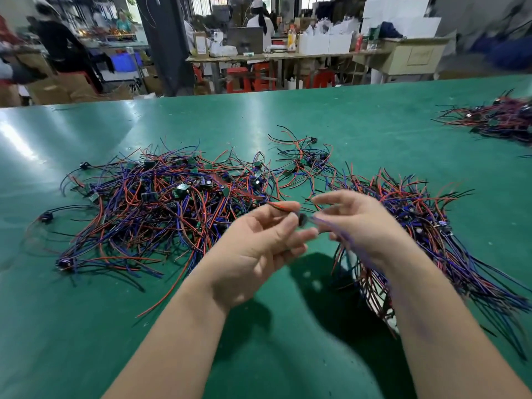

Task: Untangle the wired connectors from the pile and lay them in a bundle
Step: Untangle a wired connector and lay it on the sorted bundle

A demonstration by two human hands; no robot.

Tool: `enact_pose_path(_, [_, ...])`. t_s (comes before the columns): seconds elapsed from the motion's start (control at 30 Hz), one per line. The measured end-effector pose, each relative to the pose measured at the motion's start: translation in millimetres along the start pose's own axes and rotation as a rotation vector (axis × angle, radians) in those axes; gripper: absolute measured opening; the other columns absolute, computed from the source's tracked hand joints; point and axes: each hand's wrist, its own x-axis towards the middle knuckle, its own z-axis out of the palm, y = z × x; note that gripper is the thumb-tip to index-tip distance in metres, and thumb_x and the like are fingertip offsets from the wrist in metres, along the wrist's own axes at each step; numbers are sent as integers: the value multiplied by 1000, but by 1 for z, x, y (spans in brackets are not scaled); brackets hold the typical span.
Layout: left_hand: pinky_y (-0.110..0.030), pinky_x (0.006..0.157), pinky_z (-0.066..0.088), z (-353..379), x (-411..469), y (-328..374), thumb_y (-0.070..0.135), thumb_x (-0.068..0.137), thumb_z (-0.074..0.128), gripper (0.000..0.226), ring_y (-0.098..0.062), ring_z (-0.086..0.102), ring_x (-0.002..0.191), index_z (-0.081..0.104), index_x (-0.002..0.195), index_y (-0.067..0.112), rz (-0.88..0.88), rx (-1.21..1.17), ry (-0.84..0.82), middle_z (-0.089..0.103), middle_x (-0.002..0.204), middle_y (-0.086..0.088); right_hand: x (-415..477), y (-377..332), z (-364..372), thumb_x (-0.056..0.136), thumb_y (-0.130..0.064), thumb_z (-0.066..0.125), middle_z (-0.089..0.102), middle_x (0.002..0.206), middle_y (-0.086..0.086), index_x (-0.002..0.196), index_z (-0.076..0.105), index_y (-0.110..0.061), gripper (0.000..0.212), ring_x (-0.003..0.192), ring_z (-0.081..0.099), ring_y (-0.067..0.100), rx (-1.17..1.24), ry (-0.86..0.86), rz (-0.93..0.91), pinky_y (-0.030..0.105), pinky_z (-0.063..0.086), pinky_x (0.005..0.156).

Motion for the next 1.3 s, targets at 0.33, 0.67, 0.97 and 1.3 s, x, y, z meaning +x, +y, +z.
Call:
enact_pose_path(0.33, [-12,62,48,-2,9,-10,17,54,79,31,-2,60,60,62,79,11,510,344,302,68,65,6,-10,-7,35,62,-15,68,65,57,2,66,74,-10,9,46,57,6,510,-124,-24,13,45,46])
enact_pose_path(0.67, [-19,66,52,-1,5,-14,14,53,89,33,-6,66,66,65,76,18,541,639,199,72,70,4,-7,-6,28,63,-16,68,62,61,3,78,65,-3,21,48,56,8,577,-153,113,16,46,43])
enact_pose_path(0.97, [-31,60,59,5,4,-20,16,76,73,14,-14,69,62,68,87,9,379,521,277,72,68,-2,-7,-9,13,55,-19,73,64,59,1,64,70,-6,16,48,54,6,329,-143,96,12,45,46])
enact_pose_path(1.3, [-23,59,53,-11,5,-11,10,75,77,11,-8,63,55,68,80,10,-85,653,188,69,64,-2,2,-1,6,81,-10,70,64,51,-1,66,65,-8,15,46,60,5,106,166,-124,14,42,42])
